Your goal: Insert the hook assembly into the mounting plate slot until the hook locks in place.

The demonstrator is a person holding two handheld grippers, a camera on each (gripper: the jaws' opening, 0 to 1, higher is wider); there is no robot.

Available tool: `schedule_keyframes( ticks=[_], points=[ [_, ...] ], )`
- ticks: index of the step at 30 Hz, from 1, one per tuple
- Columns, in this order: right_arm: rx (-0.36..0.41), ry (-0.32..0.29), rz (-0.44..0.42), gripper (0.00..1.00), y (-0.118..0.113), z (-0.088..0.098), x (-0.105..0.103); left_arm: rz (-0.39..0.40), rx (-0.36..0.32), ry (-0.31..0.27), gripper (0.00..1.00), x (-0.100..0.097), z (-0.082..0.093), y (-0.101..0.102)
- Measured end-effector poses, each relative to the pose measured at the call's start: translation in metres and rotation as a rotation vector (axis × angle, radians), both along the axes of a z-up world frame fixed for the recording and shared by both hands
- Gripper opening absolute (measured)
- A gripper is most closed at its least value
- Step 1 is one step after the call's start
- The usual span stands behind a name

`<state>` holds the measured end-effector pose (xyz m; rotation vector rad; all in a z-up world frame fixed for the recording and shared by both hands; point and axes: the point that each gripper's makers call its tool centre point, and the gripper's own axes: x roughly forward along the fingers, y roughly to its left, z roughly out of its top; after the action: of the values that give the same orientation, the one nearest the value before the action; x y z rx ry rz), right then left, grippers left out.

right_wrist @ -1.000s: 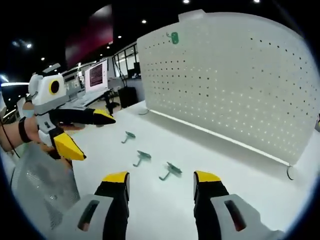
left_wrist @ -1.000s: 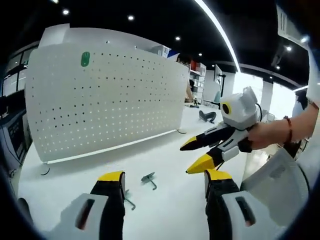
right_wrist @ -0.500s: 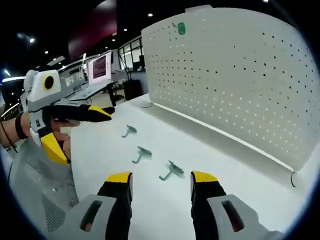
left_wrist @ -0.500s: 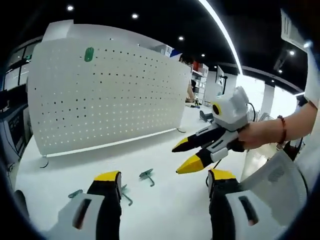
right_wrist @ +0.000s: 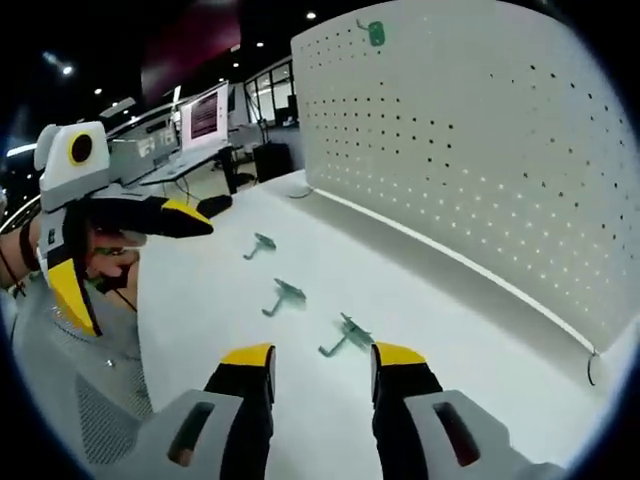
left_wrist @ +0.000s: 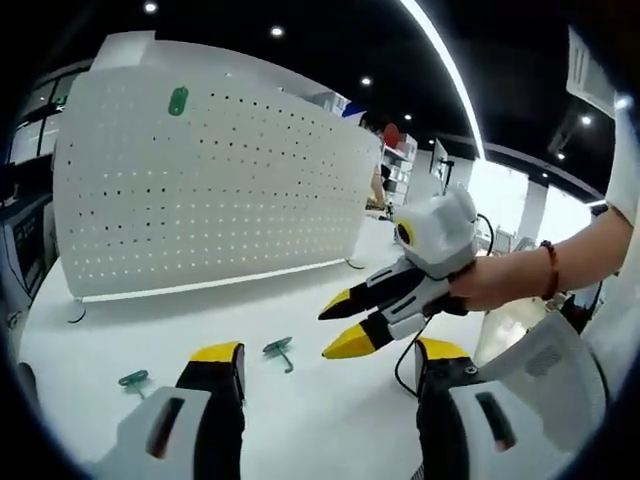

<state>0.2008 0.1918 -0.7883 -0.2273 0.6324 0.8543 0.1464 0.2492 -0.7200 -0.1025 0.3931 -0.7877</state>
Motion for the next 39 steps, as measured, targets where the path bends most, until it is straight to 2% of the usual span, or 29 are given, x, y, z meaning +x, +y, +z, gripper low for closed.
schedule_keyframes(
  ticks=[4, 7, 16, 21, 23, 31, 39],
  points=[
    [-0.021, -0.001, 0.003, 0.34, 0.000, -0.003, 0.005, -0.005, 0.005, 0.007, 0.70, -0.003, -0.004, -0.001],
    [-0.030, 0.003, 0.010, 0.32, 0.002, -0.005, 0.009, 0.006, -0.037, 0.024, 0.71, -0.004, -0.004, -0.002],
    [-0.076, 0.018, 0.044, 0.28, 0.006, -0.016, 0.015, 0.016, -0.038, 0.026, 0.70, -0.006, -0.004, 0.001],
    [-0.111, 0.022, 0.049, 0.22, 0.003, -0.023, 0.019, 0.013, -0.058, 0.033, 0.69, -0.009, -0.004, -0.001],
    [-0.108, 0.016, 0.057, 0.21, 0.004, -0.024, 0.021, 0.011, -0.056, 0.031, 0.69, -0.010, -0.005, -0.003],
    [-0.174, 0.009, 0.078, 0.20, 0.006, -0.032, 0.029, 0.009, -0.058, 0.037, 0.69, -0.011, -0.007, -0.004],
    [-0.213, -0.010, 0.091, 0.17, 0.007, -0.035, 0.035, 0.042, -0.059, 0.037, 0.68, -0.011, -0.006, 0.006]
  ],
)
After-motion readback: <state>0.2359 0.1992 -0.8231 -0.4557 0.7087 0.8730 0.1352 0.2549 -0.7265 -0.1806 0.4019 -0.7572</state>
